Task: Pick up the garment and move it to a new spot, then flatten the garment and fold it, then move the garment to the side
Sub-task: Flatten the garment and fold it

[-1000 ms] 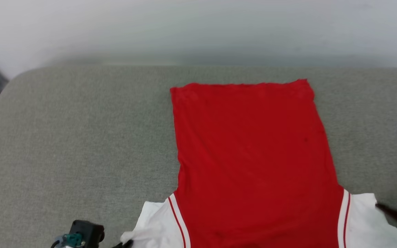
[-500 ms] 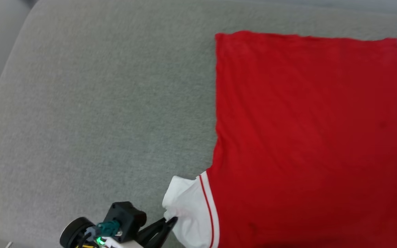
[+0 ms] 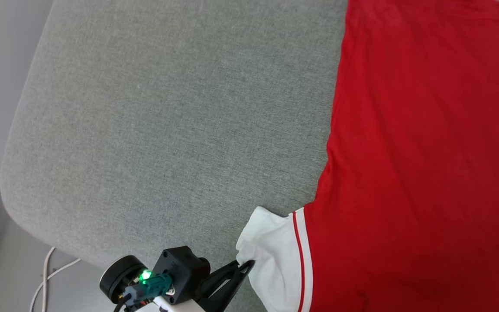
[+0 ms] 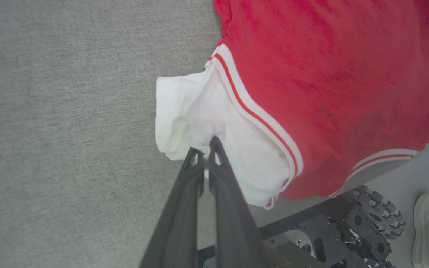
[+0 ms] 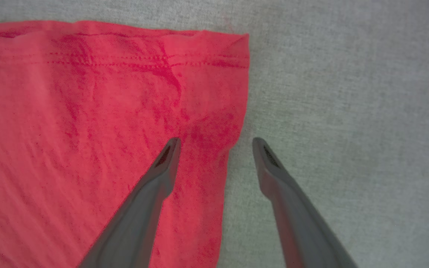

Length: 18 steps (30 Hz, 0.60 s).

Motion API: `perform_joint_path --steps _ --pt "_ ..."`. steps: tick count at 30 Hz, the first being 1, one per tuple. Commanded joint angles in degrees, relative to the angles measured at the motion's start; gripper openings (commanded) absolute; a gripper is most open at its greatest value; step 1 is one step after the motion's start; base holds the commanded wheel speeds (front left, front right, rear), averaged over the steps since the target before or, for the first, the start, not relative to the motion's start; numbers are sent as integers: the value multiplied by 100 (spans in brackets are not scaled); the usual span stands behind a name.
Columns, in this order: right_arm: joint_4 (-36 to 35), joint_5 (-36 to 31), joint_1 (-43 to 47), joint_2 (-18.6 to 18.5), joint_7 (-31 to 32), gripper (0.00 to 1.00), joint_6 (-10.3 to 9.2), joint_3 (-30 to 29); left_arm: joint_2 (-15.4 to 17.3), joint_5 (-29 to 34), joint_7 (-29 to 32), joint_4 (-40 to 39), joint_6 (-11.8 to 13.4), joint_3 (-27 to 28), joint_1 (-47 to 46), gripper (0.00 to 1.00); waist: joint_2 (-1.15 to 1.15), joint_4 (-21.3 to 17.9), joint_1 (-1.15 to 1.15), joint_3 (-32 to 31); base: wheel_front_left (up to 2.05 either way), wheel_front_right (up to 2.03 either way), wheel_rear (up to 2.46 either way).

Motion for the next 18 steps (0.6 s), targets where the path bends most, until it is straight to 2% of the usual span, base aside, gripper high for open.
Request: perform_joint_path --steps 1,6,7,8,18 --pt "40 -60 -96 -9 37 100 -2 -34 -29 25 -42 20 -39 -12 -87 0 0 157 -1 184 0 0 0" --pt "156 -285 71 95 173 98 -2 39 -84 15 -144 143 -95 -57 -174 0 0 239 -1 282 0 0 0" --pt "167 -277 147 79 195 31 -2 95 -92 9 -163 173 -105 -60 -175 0 0 244 -1 288 0 0 0" --pt "173 -252 218 68 237 0 -2 134 -95 6 -177 200 -112 -59 -179 0 0 247 -1 288 0 0 0" --pt "177 -256 702 -9 245 0 -2 35 -63 -7 -273 381 -99 -14 -171 0 0 122 -1 30 0 0 0"
